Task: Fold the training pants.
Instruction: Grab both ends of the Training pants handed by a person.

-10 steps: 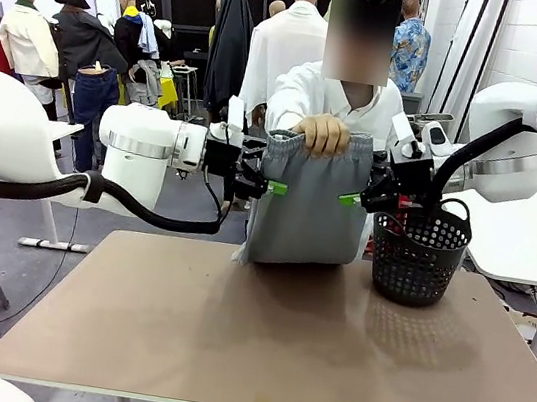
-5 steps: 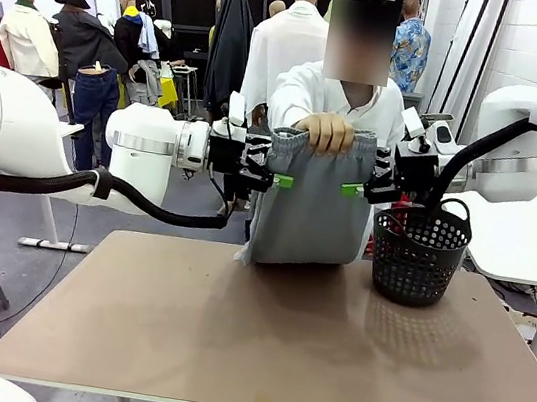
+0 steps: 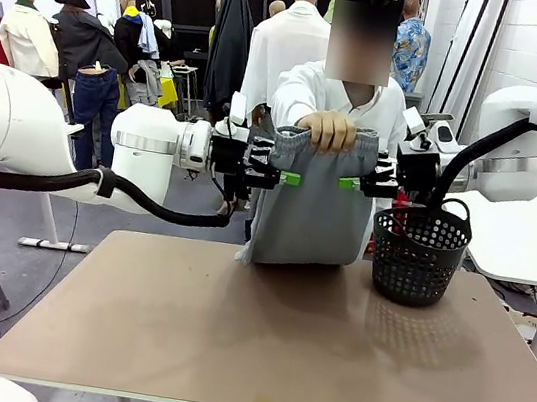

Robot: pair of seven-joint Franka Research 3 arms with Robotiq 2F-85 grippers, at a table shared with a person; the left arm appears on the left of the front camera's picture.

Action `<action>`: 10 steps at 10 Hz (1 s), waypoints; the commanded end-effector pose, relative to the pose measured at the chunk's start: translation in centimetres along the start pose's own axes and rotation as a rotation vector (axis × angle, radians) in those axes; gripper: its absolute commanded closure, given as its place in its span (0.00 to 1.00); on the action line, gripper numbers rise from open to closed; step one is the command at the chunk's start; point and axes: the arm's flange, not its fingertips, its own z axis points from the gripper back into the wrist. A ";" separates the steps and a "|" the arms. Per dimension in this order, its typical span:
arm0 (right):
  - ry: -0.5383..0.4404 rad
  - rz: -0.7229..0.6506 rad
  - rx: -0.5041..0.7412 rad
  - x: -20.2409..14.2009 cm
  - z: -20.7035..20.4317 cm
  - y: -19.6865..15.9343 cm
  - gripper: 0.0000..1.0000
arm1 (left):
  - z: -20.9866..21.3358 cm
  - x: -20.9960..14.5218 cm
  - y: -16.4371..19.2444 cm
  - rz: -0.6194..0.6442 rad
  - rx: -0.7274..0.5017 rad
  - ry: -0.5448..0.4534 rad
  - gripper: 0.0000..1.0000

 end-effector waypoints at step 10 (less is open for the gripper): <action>0.081 -0.059 0.000 -0.1 -1.7 -2.4 1.00 | 0.7 -1.1 1.5 0.047 0.019 -0.018 1.00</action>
